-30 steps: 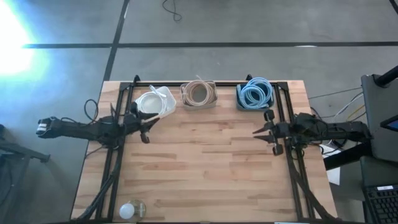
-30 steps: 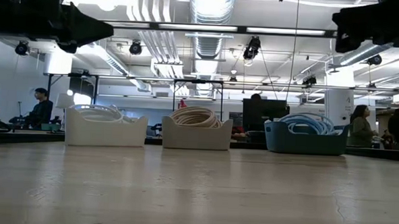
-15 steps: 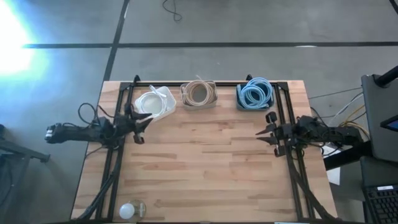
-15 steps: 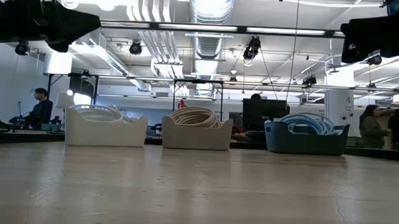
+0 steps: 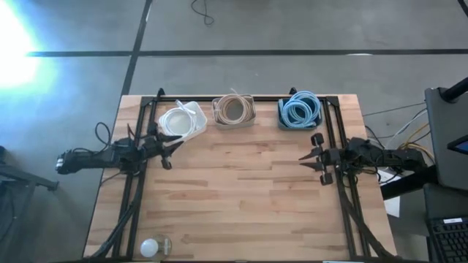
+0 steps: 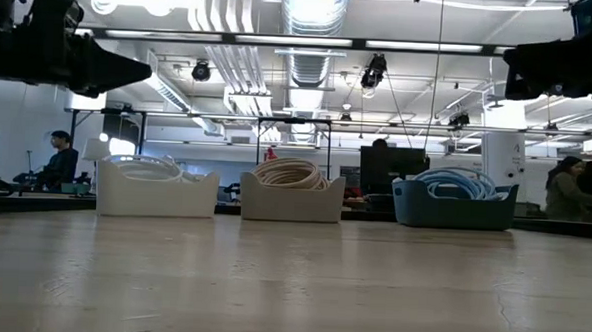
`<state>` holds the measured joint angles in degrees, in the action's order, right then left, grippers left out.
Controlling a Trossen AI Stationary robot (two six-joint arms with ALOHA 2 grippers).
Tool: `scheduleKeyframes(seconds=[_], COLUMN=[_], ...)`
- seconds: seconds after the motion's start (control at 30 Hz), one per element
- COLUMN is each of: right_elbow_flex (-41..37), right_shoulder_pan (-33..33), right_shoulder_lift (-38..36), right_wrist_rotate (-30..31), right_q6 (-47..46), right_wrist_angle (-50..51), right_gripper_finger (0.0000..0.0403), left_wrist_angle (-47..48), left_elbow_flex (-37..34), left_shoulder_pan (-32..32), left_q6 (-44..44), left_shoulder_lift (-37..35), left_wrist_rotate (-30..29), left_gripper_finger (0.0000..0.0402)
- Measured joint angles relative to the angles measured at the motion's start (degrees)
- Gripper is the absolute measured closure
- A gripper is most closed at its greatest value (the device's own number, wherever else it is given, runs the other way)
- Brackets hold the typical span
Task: Sort HDMI cables
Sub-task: Return to Home Position
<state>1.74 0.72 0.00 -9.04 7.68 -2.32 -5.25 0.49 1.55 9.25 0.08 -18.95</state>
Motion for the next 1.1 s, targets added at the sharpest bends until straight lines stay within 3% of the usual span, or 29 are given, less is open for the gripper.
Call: scheduleKeyframes(seconds=[0.3,0.37,0.57,1.1], right_elbow_flex=[-1.23,-1.23,-1.23,-1.23], right_shoulder_pan=[-0.01,-0.01,-0.01,-0.01], right_shoulder_lift=[0.16,0.1,0.23,0.24], right_wrist_rotate=[0.52,1.42,1.58,1.58], right_q6=[7.74,6.43,0.1,-0.08], right_wrist_angle=[0.21,0.19,0.43,0.43], right_gripper_finger=[0.0342,0.0341,0.0331,0.0314], left_wrist_angle=[1.69,1.71,1.33,1.73], left_elbow_flex=[-0.04,-0.07,-0.09,-0.09], left_shoulder_pan=[0.81,0.84,0.86,0.86], left_q6=[-0.13,-0.1,-3.19,-4.91], left_shoulder_lift=[0.02,0.02,0.02,0.09], left_wrist_rotate=[0.09,-0.53,-9.82,-10.29], left_gripper_finger=[0.0298,0.0298,0.0298,0.0298])
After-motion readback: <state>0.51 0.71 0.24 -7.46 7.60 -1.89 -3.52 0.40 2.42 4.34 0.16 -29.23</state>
